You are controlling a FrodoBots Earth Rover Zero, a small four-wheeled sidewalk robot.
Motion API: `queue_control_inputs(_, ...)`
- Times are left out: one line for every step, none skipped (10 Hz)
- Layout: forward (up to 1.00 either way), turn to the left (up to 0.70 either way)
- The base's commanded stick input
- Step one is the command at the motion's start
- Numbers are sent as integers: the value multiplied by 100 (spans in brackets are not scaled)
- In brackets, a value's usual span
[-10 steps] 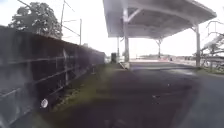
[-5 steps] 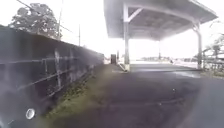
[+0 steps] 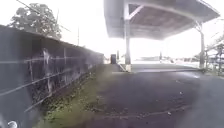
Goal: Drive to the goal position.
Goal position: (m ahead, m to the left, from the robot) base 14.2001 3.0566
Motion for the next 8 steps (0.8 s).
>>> queue_control_inputs(50, 0)
queue_control_inputs(50, 0)
queue_control_inputs(50, 22)
queue_control_inputs(50, 50)
queue_control_inputs(50, 50)
queue_control_inputs(50, 10)
queue_control_inputs(50, 0)
queue_control_inputs(50, 0)
